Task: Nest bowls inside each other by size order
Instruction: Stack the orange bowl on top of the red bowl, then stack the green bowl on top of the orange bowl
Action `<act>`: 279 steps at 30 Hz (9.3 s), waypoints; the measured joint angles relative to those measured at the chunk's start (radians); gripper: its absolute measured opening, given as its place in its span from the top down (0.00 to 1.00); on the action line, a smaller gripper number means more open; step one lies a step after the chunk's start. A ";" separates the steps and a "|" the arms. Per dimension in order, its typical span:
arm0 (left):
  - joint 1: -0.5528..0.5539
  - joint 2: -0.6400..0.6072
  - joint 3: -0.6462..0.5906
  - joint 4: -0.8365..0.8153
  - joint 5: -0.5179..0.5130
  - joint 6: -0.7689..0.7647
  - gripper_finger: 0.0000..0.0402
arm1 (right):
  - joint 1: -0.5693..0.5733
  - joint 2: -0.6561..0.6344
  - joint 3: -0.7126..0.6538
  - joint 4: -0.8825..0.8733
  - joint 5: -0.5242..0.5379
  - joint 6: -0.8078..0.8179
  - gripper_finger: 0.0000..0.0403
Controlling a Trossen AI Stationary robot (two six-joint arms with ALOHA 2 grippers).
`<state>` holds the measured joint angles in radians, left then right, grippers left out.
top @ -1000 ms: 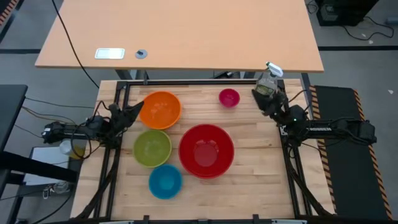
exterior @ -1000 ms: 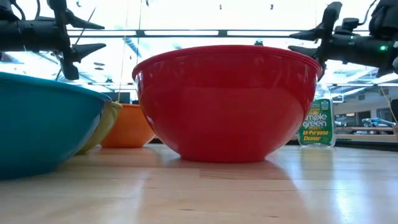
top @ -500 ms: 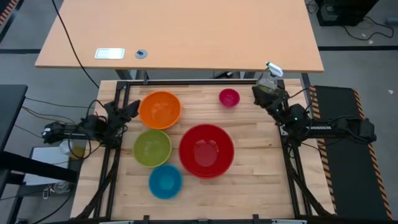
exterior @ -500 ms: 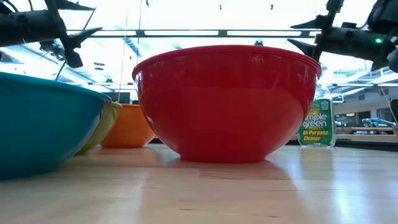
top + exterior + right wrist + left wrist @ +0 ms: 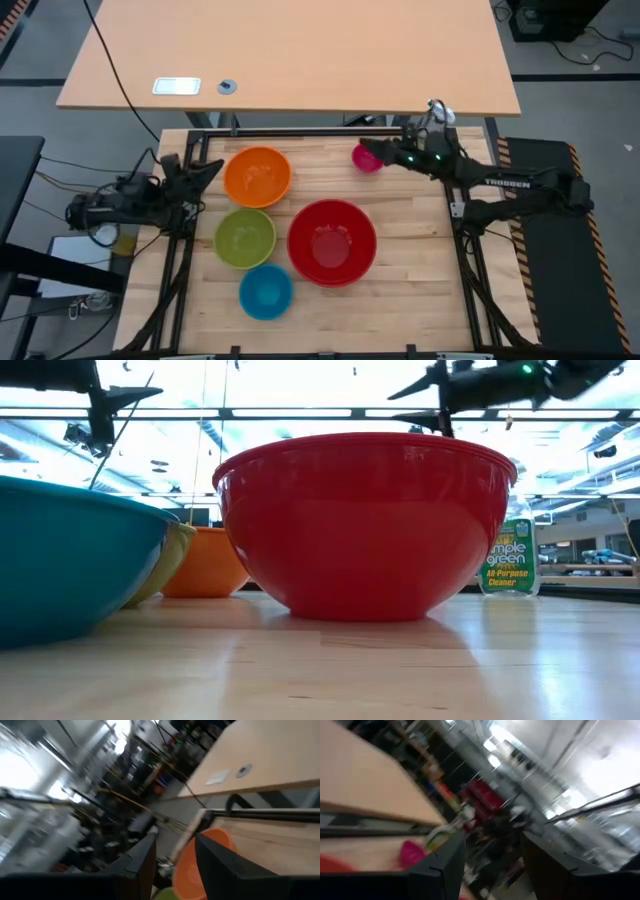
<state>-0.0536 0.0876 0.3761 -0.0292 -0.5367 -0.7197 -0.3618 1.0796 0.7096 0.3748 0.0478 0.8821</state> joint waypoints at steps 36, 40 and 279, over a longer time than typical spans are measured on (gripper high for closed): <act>0.023 0.653 0.497 -0.688 0.042 -0.100 0.52 | 0.212 0.477 0.710 -0.789 0.094 -0.278 0.64; 0.066 0.687 0.497 -0.690 0.042 -0.165 0.52 | 0.194 0.608 0.775 -0.768 0.121 -0.301 0.63; 0.230 1.097 0.779 -1.124 0.547 0.347 0.97 | 0.145 0.385 0.747 -1.289 0.193 -0.530 0.56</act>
<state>0.1763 1.1841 1.1552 -1.1528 0.0108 -0.3722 -0.2165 1.4649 1.4562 -0.9145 0.2409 0.3522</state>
